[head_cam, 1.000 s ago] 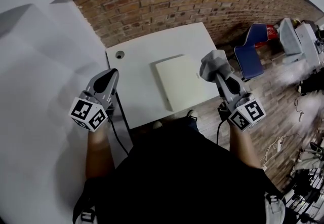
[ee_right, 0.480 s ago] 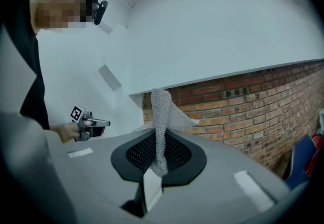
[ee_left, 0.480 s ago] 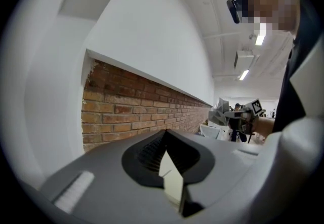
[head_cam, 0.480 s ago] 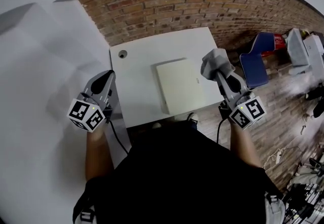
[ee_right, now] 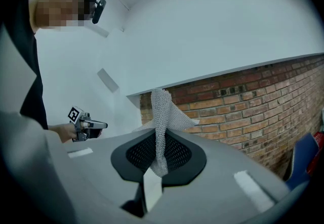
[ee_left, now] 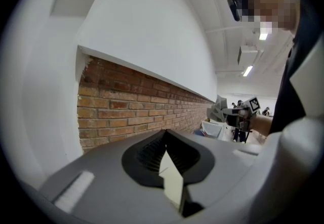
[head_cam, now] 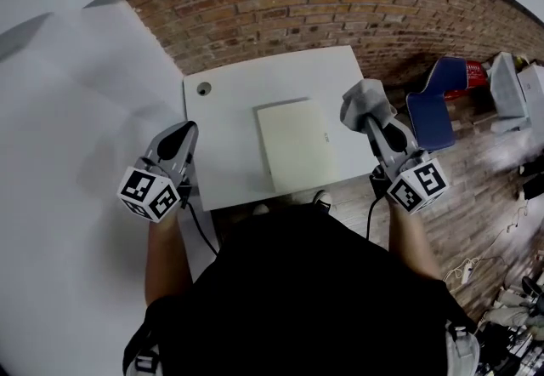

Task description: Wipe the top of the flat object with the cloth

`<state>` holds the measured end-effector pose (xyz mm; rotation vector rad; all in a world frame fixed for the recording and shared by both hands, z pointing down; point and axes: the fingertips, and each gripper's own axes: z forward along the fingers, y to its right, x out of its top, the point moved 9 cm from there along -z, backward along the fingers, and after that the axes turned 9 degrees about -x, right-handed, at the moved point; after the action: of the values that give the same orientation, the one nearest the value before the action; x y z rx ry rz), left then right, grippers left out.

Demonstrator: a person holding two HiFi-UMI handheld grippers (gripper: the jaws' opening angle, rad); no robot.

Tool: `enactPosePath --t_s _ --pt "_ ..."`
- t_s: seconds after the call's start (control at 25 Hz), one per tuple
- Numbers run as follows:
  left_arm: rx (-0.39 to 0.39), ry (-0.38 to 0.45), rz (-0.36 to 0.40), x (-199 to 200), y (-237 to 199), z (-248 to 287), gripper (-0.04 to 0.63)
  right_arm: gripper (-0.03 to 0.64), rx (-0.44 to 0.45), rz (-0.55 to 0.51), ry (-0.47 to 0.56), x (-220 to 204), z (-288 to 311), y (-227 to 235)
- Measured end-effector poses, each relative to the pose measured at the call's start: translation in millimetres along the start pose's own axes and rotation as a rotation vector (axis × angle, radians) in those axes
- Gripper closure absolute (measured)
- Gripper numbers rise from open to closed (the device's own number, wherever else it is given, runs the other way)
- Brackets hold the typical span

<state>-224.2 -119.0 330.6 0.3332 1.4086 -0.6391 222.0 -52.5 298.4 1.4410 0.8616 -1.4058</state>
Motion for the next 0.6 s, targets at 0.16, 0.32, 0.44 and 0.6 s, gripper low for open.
enactPosePath --t_s 0.16,0.32,0.44,0.6 --pt "-0.001 0.0 0.002 -2 11 8 0.594 0.603 0.016 -0.004 0.001 0 0 9" --pt "0.001 0.008 0.001 -1 21 14 0.594 0.603 0.027 -0.004 -0.01 -1 -3 18" --pt "0.003 0.011 -0.005 -6 21 16 0.594 0.603 0.031 -0.006 -0.012 -3 1 22" --pt "0.015 0.008 -0.009 -3 34 18 0.594 0.603 0.042 -0.006 -0.014 5 -3 31"
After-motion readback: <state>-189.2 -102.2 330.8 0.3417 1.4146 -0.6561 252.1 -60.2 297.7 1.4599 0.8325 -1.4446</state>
